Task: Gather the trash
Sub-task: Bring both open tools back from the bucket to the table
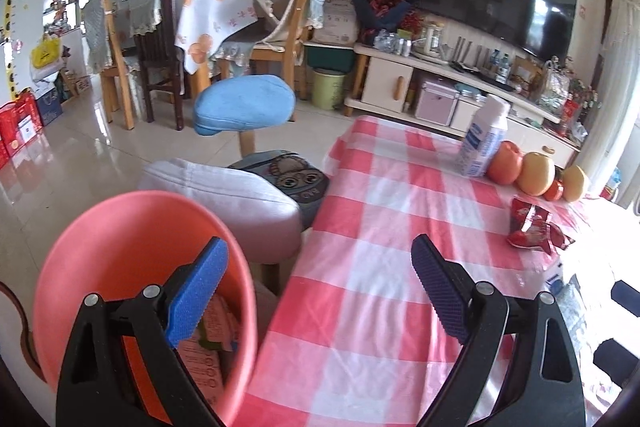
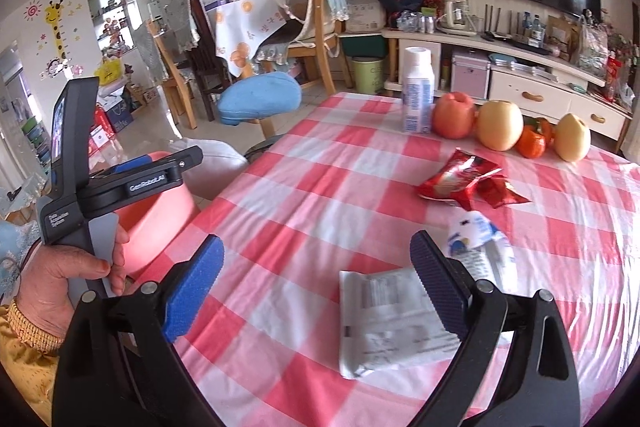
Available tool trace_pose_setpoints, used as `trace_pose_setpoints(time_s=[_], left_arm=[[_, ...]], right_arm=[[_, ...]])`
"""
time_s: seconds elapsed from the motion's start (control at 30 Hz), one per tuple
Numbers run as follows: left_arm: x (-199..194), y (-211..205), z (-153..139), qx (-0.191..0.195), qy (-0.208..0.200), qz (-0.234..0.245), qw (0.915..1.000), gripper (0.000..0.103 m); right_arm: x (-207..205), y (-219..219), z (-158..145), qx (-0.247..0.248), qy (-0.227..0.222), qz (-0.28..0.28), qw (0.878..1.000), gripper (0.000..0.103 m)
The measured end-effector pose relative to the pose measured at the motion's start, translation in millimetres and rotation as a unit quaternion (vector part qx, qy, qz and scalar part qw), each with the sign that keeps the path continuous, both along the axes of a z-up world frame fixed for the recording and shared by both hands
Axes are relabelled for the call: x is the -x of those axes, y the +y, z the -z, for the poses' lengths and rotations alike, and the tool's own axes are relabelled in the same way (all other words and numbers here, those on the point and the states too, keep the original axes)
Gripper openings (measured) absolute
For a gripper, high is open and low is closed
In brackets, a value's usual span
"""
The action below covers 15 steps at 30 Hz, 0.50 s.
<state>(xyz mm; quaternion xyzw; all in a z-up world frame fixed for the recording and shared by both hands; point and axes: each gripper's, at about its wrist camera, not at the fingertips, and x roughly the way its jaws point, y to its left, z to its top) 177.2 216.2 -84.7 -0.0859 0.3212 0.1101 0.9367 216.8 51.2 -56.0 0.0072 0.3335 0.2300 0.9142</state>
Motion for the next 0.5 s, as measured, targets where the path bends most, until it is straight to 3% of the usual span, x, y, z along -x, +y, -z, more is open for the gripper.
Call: trace_pose_setpoints(time_s=[0.23,0.5], left_arm=[[-6,-31,1,-0.003,0.0,0.035,0.9994,0.092],[-14,-71,7,-0.034,0.015,0.077,0.9964,0.092]], right_arm=[[0,-24,4,0.015,-0.01,0.023,1.0,0.095],[-3,-44,9,0.025,-0.014,0.042,0.999,0.096]])
